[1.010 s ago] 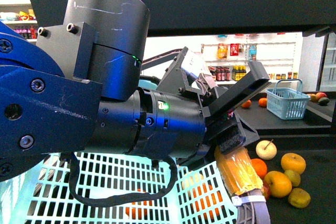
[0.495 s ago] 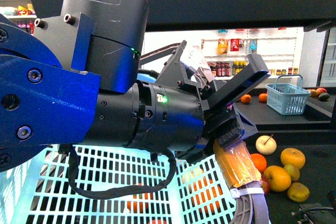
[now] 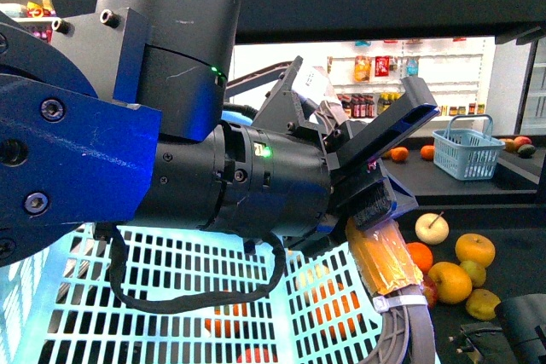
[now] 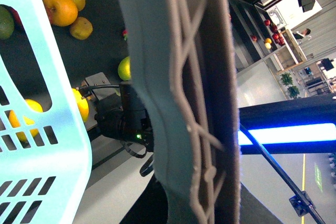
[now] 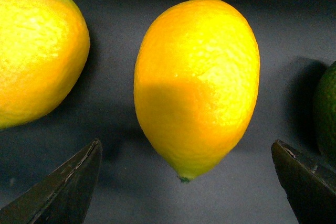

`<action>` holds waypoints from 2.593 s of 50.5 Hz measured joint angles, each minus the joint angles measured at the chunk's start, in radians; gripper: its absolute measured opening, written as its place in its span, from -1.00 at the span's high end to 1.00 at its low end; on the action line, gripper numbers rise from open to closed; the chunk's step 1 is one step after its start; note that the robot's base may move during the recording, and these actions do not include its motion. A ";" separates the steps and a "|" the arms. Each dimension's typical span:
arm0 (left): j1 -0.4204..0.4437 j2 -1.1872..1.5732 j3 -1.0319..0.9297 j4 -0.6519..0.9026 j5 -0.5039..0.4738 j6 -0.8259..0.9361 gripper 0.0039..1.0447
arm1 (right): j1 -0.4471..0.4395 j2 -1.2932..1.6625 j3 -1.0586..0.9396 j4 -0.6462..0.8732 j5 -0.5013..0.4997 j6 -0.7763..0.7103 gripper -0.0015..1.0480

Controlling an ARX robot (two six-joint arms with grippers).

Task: Pick lemon from shelf

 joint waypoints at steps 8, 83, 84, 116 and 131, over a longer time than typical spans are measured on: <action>0.000 0.000 0.000 0.000 0.000 0.000 0.84 | 0.008 0.030 0.041 -0.013 0.013 0.006 -0.85; 0.000 0.000 0.000 0.000 0.005 0.000 0.84 | 0.179 -0.776 -0.268 0.017 -0.250 0.290 -0.01; 0.000 0.000 0.000 0.000 0.006 0.000 0.84 | 0.181 -0.776 -0.272 0.018 -0.250 0.291 -0.01; -0.005 0.000 0.001 0.000 0.021 -0.025 0.84 | 0.203 -0.804 -0.334 0.057 -0.269 0.285 -0.85; -0.002 0.003 0.013 0.005 0.000 -0.012 0.84 | -0.002 -0.832 -0.381 0.133 -0.257 0.268 -0.85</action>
